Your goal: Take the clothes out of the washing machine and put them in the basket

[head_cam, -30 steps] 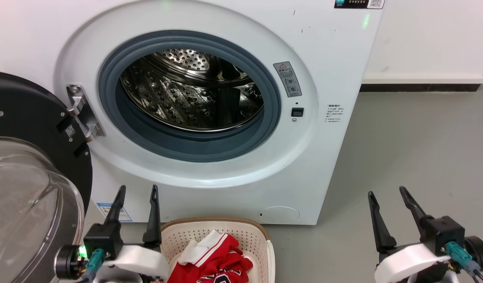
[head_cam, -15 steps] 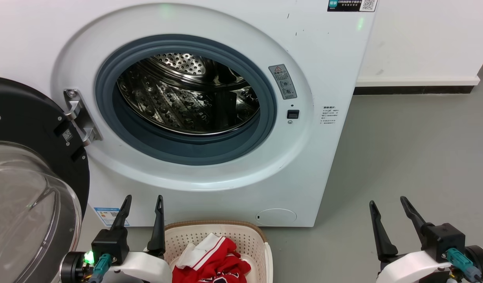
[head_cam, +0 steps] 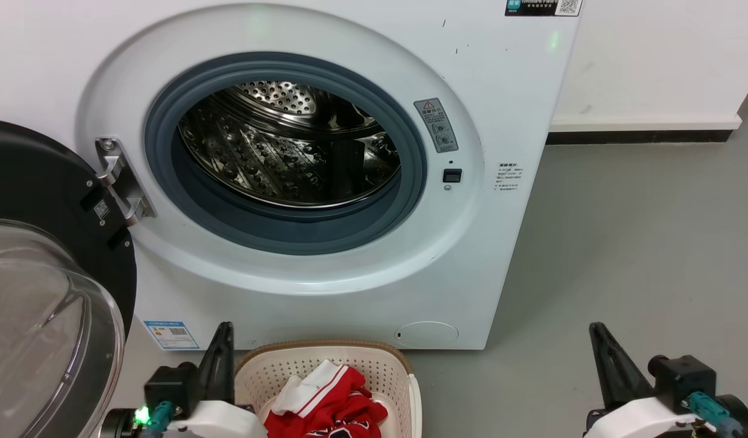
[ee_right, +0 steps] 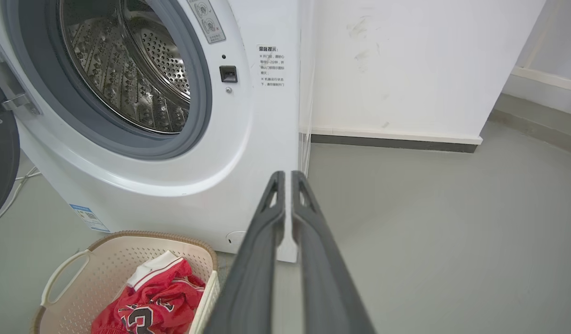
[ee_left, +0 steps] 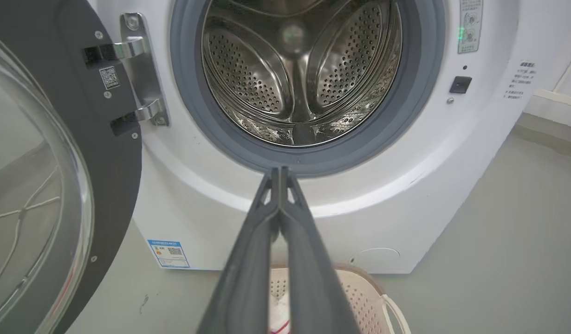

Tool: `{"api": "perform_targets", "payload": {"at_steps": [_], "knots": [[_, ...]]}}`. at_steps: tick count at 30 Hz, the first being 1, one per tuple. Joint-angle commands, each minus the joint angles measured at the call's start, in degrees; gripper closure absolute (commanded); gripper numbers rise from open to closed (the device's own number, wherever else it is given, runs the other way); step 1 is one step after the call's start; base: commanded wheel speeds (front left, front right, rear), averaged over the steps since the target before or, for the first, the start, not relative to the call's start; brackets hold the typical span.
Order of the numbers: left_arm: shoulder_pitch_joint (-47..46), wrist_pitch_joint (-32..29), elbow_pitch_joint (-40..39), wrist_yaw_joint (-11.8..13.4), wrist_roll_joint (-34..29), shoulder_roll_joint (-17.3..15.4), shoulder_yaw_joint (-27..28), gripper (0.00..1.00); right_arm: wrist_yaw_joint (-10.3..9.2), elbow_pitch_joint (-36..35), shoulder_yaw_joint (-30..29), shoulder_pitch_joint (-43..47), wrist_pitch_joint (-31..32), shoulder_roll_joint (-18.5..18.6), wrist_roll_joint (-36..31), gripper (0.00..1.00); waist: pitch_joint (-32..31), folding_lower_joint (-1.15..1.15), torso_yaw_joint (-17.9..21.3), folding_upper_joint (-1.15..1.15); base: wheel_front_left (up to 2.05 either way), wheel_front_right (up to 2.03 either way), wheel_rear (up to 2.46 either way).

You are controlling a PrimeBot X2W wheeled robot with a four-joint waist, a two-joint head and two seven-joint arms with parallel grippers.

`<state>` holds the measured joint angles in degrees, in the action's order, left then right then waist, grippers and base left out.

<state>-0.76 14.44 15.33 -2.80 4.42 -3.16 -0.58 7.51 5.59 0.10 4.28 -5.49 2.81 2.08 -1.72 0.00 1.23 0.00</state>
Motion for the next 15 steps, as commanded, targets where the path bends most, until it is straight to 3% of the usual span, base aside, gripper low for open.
{"api": "perform_targets", "payload": {"at_steps": [1,15], "knots": [[-1.5,-0.9,-0.2,-0.2,2.5,-0.2,1.0,1.0,0.0,-0.8,0.0,-0.6,0.1,0.0,3.0,1.0,0.0,0.0,0.0,0.0,0.0,0.0,0.0],[-1.9,-4.4,-0.9,-1.0,18.8,-0.1,1.7,1.0,0.0,1.1,-0.7,-2.7,2.0,0.7,20.2,1.0,0.2,0.0,-0.2,0.0,0.0,0.0,0.0]]}}
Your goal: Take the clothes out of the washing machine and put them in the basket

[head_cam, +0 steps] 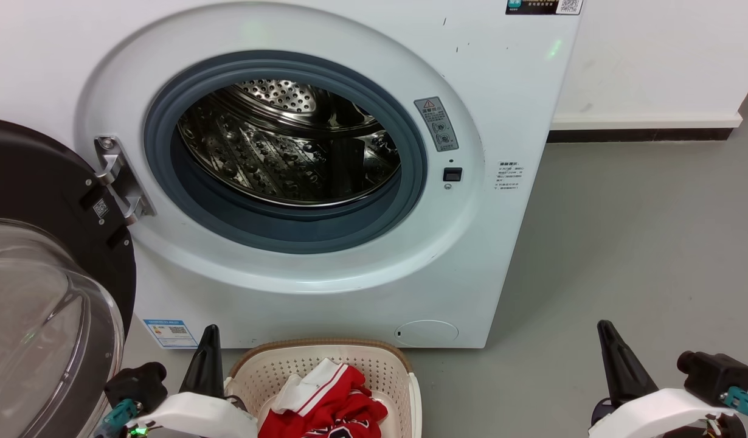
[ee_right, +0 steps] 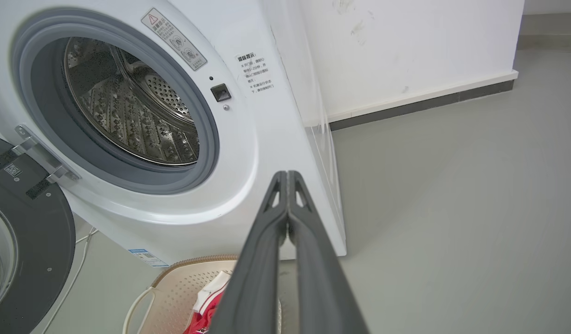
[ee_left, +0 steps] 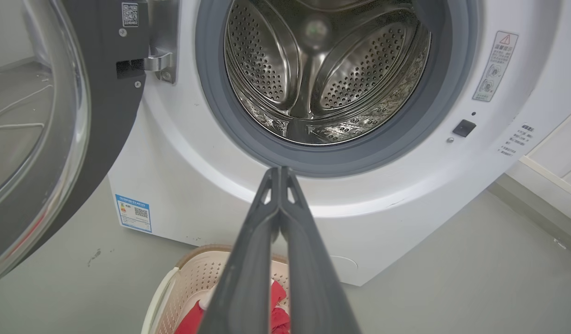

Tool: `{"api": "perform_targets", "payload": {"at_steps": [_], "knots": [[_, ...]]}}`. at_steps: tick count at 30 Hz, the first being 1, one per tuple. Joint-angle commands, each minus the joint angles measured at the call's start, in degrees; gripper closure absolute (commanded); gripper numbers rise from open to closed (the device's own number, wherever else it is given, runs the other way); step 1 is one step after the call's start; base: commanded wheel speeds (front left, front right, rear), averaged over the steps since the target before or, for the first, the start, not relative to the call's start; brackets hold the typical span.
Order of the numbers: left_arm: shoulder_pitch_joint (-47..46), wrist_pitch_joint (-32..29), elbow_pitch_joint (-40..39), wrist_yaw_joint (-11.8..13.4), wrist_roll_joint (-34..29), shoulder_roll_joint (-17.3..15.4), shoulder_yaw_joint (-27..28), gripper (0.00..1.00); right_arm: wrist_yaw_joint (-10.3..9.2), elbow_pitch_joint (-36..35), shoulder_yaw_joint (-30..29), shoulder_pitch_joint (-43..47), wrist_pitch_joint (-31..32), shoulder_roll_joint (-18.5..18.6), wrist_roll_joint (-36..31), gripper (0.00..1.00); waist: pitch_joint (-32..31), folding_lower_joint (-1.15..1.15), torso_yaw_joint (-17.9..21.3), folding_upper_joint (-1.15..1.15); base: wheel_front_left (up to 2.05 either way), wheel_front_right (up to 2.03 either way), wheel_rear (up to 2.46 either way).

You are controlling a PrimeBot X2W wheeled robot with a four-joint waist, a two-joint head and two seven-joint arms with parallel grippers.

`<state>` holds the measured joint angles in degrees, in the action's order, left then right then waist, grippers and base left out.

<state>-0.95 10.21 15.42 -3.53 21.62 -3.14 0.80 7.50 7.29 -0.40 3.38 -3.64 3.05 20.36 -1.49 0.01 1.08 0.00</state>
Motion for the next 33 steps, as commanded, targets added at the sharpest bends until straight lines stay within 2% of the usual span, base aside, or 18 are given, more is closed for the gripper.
{"api": "perform_targets", "payload": {"at_steps": [1,18,33], "knots": [[-1.8,-0.4,-1.1,-0.4,2.7,-0.1,0.4,1.0,0.01,-0.5,-0.2,-1.9,0.2,0.4,3.0,1.0,0.0,0.0,0.0,0.0,0.0,0.0,0.0],[-2.7,-4.2,-1.3,-1.2,18.8,-0.1,1.6,1.0,0.0,1.1,-1.0,-3.9,2.1,0.8,19.8,1.0,0.3,0.0,-0.2,0.0,0.0,0.0,0.0],[-3.4,-7.1,-1.4,-1.9,30.6,0.0,2.6,1.0,0.0,2.4,-1.8,-5.3,3.6,0.9,32.0,1.0,0.5,0.0,-0.3,0.0,0.0,0.0,0.0]]}}
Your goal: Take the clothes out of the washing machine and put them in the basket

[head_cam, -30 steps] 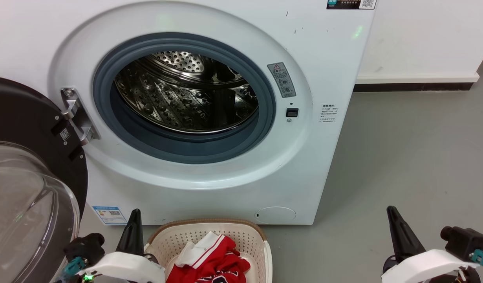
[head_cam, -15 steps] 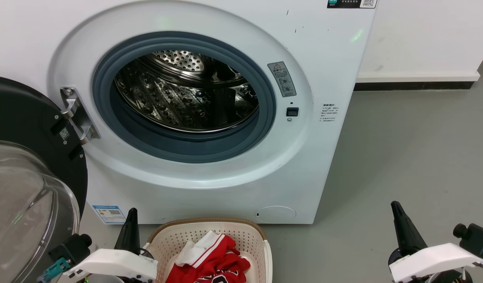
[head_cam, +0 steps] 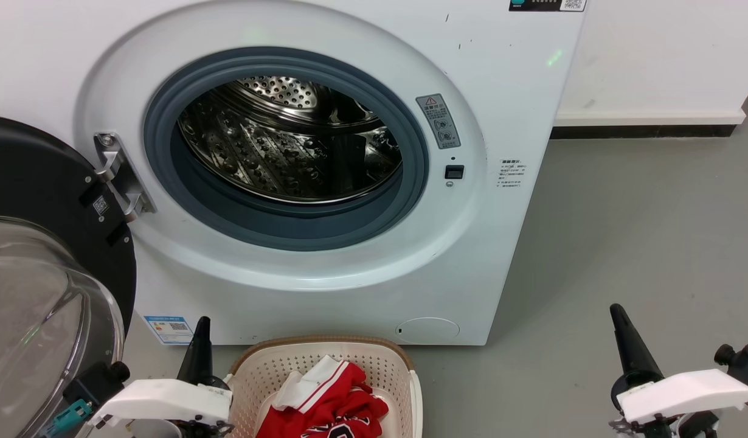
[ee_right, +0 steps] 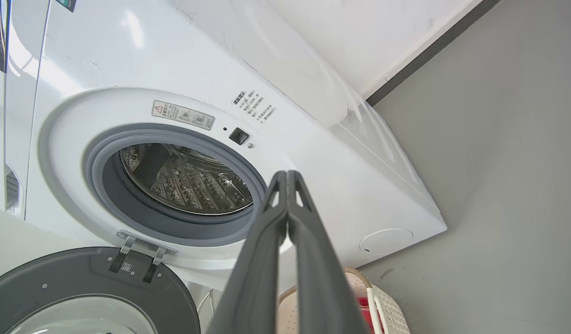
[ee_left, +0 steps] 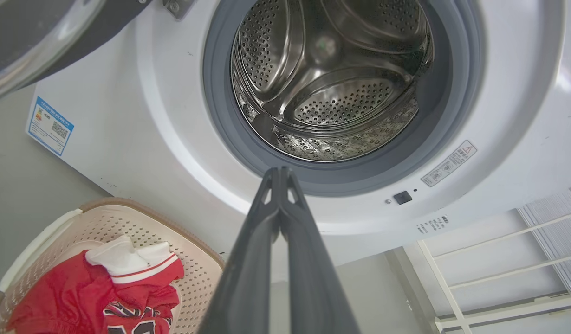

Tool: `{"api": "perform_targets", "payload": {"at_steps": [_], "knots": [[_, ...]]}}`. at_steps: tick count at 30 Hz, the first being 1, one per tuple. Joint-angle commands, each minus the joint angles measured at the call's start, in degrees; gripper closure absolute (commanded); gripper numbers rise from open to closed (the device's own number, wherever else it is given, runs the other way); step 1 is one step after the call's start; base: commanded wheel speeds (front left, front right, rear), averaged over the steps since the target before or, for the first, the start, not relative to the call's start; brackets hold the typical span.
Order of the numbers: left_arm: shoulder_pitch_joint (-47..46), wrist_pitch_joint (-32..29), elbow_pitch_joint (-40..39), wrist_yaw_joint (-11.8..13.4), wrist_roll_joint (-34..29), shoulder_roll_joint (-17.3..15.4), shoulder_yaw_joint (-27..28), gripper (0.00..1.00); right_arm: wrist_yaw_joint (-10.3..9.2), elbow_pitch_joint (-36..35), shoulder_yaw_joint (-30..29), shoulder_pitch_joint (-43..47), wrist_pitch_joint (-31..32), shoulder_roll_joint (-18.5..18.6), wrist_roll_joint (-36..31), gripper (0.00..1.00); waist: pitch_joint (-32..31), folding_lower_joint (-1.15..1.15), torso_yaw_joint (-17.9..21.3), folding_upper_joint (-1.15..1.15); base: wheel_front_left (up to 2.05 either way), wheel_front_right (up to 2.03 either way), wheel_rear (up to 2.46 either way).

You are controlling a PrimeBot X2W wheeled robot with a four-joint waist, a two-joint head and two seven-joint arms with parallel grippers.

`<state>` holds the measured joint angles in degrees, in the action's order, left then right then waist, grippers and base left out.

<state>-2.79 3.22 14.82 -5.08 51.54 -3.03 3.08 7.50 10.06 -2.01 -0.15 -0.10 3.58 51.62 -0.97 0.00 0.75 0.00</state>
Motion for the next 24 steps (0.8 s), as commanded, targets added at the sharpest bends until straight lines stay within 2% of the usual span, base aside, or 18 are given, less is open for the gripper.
{"api": "perform_targets", "payload": {"at_steps": [1,24], "knots": [[-1.6,-0.2,-0.8,-0.4,1.4,-0.1,0.3,1.0,0.0,-0.3,-0.2,-1.9,0.1,0.4,1.6,1.0,0.0,0.0,0.0,0.0,0.0,0.0,0.0],[-2.5,-4.0,-0.8,-1.2,16.5,0.0,1.6,1.0,0.0,1.3,-1.4,-3.6,2.2,0.4,17.0,1.0,0.4,0.0,-0.2,0.0,0.0,0.0,0.0]]}}
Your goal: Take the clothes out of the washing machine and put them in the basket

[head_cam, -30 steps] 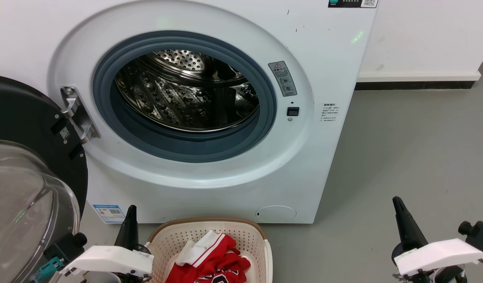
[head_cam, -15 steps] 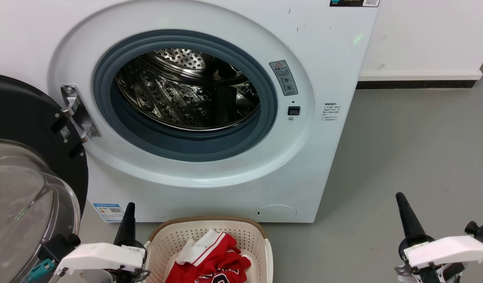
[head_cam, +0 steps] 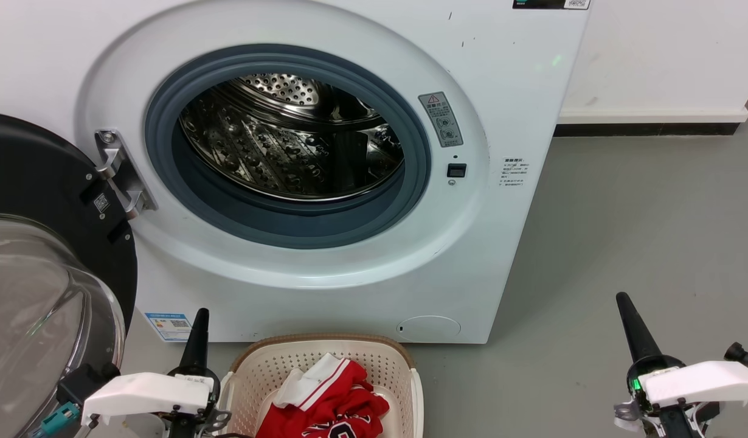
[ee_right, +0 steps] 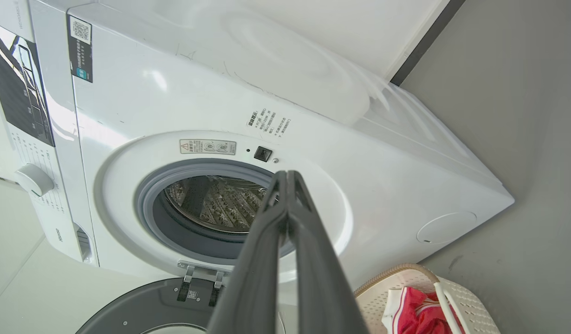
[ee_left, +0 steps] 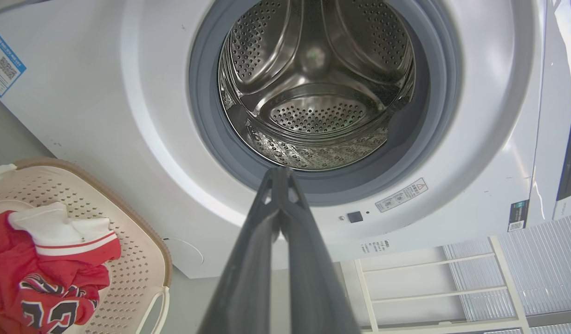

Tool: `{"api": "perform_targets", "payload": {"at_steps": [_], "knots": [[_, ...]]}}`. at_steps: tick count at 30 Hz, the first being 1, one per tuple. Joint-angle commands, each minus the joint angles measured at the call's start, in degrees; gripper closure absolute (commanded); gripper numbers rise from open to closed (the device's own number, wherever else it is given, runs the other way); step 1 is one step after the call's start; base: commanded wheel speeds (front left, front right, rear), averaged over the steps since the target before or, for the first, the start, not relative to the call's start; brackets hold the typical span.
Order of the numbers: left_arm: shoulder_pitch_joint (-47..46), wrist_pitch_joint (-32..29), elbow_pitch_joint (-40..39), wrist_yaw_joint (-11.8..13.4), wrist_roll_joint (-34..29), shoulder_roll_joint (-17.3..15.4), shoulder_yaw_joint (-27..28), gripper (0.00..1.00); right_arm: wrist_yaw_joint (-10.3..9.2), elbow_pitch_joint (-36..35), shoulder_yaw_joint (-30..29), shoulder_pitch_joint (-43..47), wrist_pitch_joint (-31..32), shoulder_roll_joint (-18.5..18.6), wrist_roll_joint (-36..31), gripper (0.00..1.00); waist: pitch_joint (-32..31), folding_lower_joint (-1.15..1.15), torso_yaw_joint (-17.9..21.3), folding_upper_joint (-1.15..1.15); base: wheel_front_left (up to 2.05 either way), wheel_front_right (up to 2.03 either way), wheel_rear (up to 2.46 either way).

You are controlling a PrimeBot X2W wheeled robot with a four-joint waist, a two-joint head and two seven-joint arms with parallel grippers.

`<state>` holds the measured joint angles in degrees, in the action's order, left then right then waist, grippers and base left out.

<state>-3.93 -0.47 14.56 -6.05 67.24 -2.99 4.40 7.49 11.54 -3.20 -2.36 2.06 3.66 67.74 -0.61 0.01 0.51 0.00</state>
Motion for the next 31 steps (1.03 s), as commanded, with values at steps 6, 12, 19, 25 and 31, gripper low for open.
{"api": "perform_targets", "payload": {"at_steps": [6,12,19,25,31], "knots": [[-1.7,-1.3,-0.6,-0.5,4.8,0.0,0.6,1.0,0.01,0.2,-0.5,-1.8,0.6,0.3,4.9,1.0,0.1,-0.01,-0.1,0.0,0.0,0.0,0.0],[-1.7,-2.0,-0.6,-0.6,8.0,0.0,0.9,1.0,0.01,0.6,-0.8,-2.2,1.1,0.3,8.2,1.0,0.2,-0.01,-0.1,0.0,0.0,0.0,0.0],[-1.9,-2.9,-0.6,-0.9,11.6,0.0,1.1,1.0,0.01,1.0,-1.1,-2.7,1.6,0.2,11.8,1.0,0.3,-0.01,-0.2,0.0,0.0,0.0,0.0],[-2.1,-3.6,-0.6,-1.1,14.5,0.1,1.4,1.0,0.01,1.3,-1.4,-2.9,2.1,0.2,14.8,1.0,0.4,-0.01,-0.3,0.0,0.0,0.0,0.0],[-2.3,-4.4,-0.6,-1.2,17.3,0.1,1.6,1.0,0.01,1.6,-1.6,-3.3,2.5,0.1,17.7,1.0,0.5,-0.01,-0.3,0.0,0.0,0.0,0.0]]}}
